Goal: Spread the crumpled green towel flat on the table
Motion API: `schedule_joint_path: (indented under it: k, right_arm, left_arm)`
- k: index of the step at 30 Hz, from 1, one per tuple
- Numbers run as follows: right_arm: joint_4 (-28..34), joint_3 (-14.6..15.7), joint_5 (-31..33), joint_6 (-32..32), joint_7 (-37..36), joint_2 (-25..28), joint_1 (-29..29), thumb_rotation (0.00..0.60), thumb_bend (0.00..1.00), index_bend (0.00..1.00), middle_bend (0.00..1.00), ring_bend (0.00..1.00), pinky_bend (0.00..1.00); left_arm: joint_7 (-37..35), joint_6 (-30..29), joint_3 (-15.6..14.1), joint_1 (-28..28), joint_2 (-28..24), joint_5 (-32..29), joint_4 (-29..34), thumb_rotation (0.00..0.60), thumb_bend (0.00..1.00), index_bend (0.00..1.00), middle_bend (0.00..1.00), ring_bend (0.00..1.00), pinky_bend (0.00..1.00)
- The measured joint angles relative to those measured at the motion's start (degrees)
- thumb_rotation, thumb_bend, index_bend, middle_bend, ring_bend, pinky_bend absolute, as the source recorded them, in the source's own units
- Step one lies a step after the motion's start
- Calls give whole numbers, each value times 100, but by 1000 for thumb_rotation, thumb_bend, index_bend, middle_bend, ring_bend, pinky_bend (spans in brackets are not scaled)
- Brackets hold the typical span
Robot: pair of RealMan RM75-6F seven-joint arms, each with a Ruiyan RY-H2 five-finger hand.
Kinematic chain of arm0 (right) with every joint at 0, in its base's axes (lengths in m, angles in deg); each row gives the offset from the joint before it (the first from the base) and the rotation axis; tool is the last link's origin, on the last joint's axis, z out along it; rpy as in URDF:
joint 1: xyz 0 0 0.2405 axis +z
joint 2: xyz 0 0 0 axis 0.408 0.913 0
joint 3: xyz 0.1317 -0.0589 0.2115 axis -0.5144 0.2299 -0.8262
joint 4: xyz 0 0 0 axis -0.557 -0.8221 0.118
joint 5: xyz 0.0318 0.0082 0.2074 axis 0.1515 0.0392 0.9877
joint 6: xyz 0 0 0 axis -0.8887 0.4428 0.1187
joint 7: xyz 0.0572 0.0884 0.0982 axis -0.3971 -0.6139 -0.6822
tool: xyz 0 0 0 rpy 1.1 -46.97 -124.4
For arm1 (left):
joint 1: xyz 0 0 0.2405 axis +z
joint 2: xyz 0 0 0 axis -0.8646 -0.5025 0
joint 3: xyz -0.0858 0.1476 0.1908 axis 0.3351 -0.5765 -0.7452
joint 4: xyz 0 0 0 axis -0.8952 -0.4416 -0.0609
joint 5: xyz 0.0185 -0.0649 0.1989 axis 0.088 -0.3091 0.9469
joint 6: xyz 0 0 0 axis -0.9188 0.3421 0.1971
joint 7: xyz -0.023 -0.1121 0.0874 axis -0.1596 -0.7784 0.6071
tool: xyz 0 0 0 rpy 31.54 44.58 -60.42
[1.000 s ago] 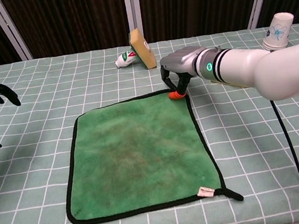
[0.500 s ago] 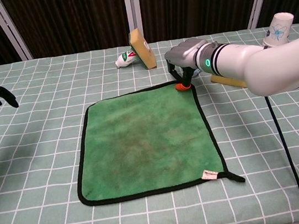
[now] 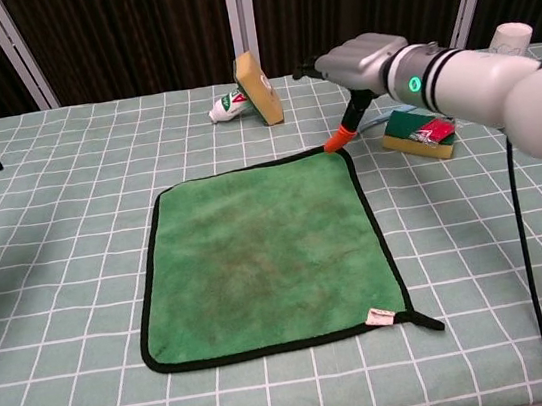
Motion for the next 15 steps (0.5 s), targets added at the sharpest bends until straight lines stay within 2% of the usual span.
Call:
schedule_joint_path:
  k: [5, 9, 12, 15]
  right_arm:
    - [1596, 158, -209, -887, 15, 1062, -681, 502, 200, 0, 31, 0, 0]
    - [2879, 415, -541, -1871, -119, 2174, -1518, 500, 208, 0, 30, 0, 0]
    - [3419, 681, -907, -2573, -349, 2836, -2177, 499, 208, 0, 20, 0, 0]
    - [3697, 947, -1285, -3182, -657, 3237, -2729, 493, 208, 0, 2, 0, 0]
  left_arm:
    - [75, -341, 132, 173, 32, -207, -111, 600, 173, 336, 277, 253, 277]
    - [189, -703, 251, 325, 35, -350, -135, 600, 173, 337, 277, 253, 274]
    - [249, -1051, 312, 463, 36, -364, -134, 600, 173, 336, 277, 253, 272]
    - [261, -1420, 339, 623, 38, -274, -122, 600, 172, 332, 277, 253, 270]
